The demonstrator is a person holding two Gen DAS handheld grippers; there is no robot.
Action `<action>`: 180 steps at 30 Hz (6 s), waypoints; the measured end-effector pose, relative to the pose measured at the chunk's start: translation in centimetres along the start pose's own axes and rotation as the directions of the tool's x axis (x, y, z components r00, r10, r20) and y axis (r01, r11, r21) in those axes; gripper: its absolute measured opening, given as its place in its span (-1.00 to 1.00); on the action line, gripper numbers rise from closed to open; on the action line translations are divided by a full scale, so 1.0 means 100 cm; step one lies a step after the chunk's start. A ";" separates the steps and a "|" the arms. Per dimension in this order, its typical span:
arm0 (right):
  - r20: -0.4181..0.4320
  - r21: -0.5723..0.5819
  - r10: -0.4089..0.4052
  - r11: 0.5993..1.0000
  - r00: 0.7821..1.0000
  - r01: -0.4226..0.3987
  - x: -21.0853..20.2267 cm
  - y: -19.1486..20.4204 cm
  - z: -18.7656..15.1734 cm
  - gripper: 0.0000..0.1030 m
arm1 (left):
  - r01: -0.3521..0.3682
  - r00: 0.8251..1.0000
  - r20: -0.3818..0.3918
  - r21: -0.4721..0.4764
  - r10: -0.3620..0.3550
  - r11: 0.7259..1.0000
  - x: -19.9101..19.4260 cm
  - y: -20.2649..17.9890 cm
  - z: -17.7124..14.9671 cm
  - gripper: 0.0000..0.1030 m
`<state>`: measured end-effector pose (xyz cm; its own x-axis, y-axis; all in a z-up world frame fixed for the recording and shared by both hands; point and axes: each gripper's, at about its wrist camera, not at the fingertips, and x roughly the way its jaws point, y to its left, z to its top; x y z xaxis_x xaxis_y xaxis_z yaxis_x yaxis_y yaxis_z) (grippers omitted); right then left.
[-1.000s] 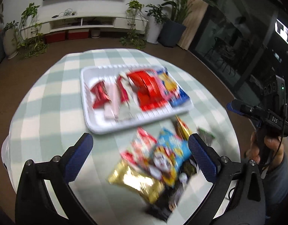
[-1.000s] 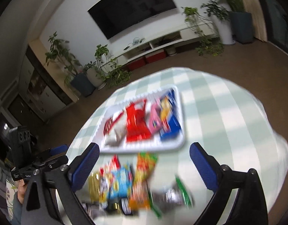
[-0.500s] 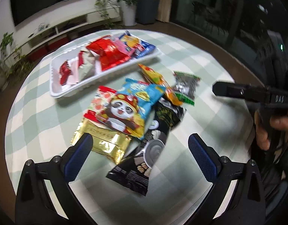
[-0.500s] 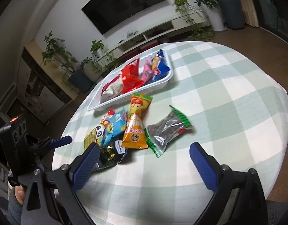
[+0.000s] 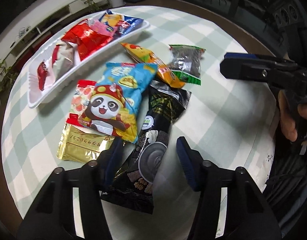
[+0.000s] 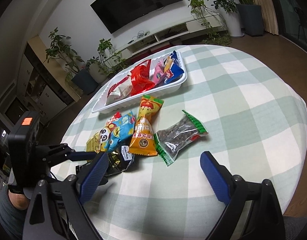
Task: Organize snacks
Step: 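Move the left tool to the pile and grasp the black snack bag, then grasp the clear packet with green ends with the right tool while the left tool holds the black bag, then carry both packets to the white tray and open both tools inside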
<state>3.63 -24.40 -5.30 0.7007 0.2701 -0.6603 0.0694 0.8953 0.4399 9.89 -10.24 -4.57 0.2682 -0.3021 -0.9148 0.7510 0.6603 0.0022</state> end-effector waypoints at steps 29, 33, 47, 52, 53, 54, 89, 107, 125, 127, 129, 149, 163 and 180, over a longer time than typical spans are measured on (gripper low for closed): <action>-0.011 -0.010 -0.001 1.000 1.000 0.001 0.000 0.001 -0.002 0.63 | 0.092 0.995 -0.015 -0.162 -0.096 0.982 0.007 -0.009 -0.017 -0.59; -0.036 -0.018 -0.003 1.000 0.999 0.002 0.005 0.002 -0.001 0.52 | 0.111 0.994 0.035 -0.227 -0.106 0.968 -0.007 -0.005 -0.038 -0.59; -0.110 -0.195 -0.119 0.976 0.987 0.096 0.034 0.042 0.047 0.08 | 0.195 0.973 0.197 -0.402 -0.123 0.895 -0.041 0.029 -0.092 -0.59; -0.148 -0.207 -0.121 0.974 0.982 0.088 0.047 0.053 0.045 0.07 | 0.217 0.965 0.230 -0.429 -0.126 0.877 -0.047 0.037 -0.105 -0.59; -0.152 -0.187 -0.132 0.977 0.980 0.103 0.048 0.049 0.043 0.07 | 0.221 0.964 0.234 -0.432 -0.129 0.874 -0.048 0.036 -0.106 -0.59; -0.157 -0.169 -0.149 0.978 0.976 0.122 0.048 0.043 0.041 0.07 | 0.226 0.963 0.237 -0.436 -0.131 0.871 -0.048 0.037 -0.109 -0.59; -0.190 -0.043 -0.322 0.947 0.928 0.320 0.093 -0.004 0.070 0.22 | 0.255 0.953 0.275 -0.490 -0.129 0.834 -0.048 0.047 -0.125 -0.58; -0.201 -0.276 -0.389 0.903 0.899 0.329 0.094 0.000 0.069 -0.36 | 0.246 0.955 0.270 -0.494 -0.121 0.834 -0.048 0.048 -0.127 -0.58; -0.111 -0.121 -0.206 0.974 0.972 0.193 0.038 -0.003 0.068 -0.49 | 0.270 0.944 0.312 -0.531 -0.111 0.803 -0.059 0.069 -0.124 -0.58; -0.108 -0.092 -0.187 0.980 0.976 0.177 0.036 -0.007 0.072 -0.49 | 0.277 0.940 0.325 -0.538 -0.108 0.796 -0.063 0.075 -0.122 -0.58; -0.098 -0.082 -0.177 0.982 0.979 0.169 0.032 -0.007 0.076 -0.49 | 0.281 0.936 0.336 -0.542 -0.102 0.792 -0.068 0.084 -0.119 -0.58; -0.027 -0.260 0.011 0.965 1.000 -0.017 0.074 0.106 0.176 -0.49 | 0.246 0.920 0.391 -0.536 -0.021 0.807 -0.072 0.221 0.036 -0.58; -0.149 -0.279 -0.052 0.960 0.987 0.009 0.181 0.101 0.183 -0.49 | 0.195 0.947 0.320 -0.574 -0.001 0.795 0.004 0.270 0.101 -0.58; -0.176 -0.326 -0.111 0.944 0.978 0.048 0.212 0.094 0.164 -0.47 | 0.184 0.961 0.277 -0.578 -0.022 0.795 0.057 0.265 0.095 -0.54</action>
<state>30.74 -16.08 -5.20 0.5529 0.2274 -0.8016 -0.1323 0.9738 0.1850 37.06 -1.06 -5.91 0.4086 -0.4948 -0.7670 0.2976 0.8666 -0.4005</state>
